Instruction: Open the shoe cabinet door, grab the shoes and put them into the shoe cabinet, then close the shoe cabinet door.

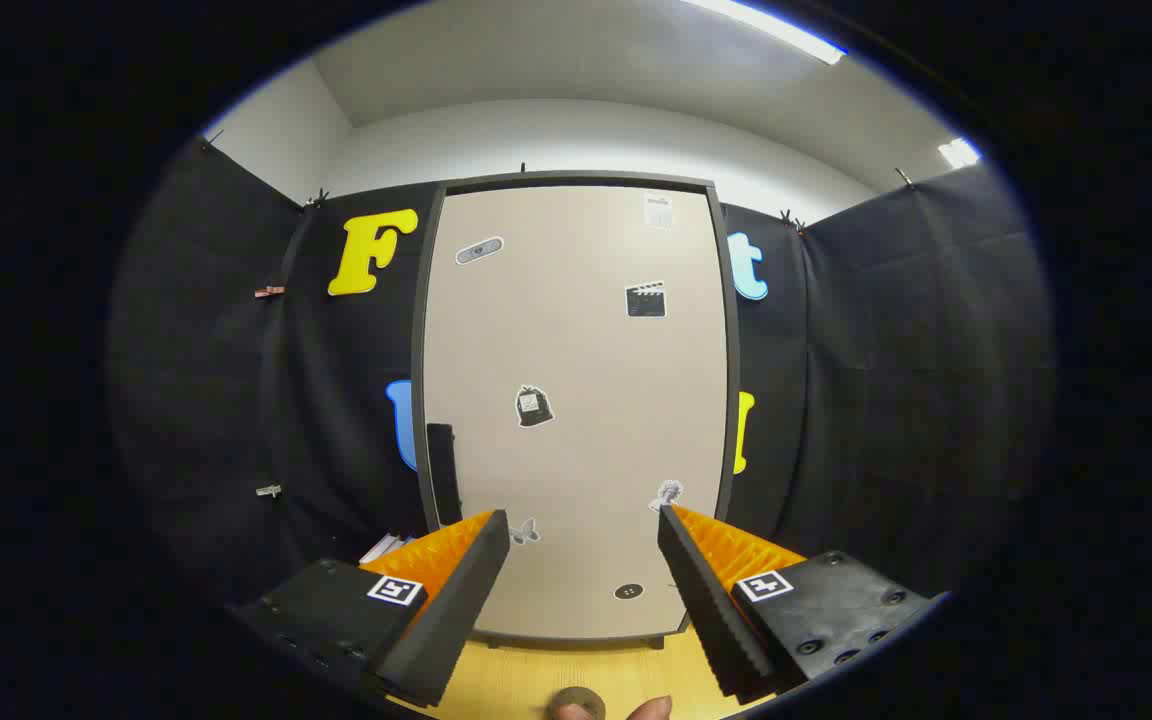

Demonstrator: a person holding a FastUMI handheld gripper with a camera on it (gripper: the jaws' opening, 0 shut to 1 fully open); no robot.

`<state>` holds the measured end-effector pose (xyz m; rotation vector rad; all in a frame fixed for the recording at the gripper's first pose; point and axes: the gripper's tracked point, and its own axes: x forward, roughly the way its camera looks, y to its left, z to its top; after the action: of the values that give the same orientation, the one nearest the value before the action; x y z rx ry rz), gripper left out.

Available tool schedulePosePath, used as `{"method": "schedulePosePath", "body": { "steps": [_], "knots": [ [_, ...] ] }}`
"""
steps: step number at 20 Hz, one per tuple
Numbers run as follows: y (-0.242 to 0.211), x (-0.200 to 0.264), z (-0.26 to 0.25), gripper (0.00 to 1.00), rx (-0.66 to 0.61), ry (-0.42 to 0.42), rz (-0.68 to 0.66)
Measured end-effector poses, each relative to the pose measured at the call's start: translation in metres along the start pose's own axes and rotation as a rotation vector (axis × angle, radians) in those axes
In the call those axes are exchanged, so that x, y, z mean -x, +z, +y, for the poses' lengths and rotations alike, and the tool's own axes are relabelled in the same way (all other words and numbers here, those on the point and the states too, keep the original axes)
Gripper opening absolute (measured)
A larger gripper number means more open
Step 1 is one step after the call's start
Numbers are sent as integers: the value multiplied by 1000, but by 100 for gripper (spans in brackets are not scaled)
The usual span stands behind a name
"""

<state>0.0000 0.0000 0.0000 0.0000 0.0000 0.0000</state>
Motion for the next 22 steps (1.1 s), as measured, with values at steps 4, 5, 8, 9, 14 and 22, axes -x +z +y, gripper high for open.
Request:
{"method": "schedulePosePath", "body": {
  "steps": [4,5,8,9,14,22],
  "knots": [
    [-1,2,0,98,-4,-15,4],
    [0,2,0,97,-4,-17,5],
    [2,4,0,97,2,-30,3],
    [2,4,0,97,4,-34,4],
    [0,6,0,98,15,-51,7],
    [2,2,9,97,9,-43,6]
  ]
}}
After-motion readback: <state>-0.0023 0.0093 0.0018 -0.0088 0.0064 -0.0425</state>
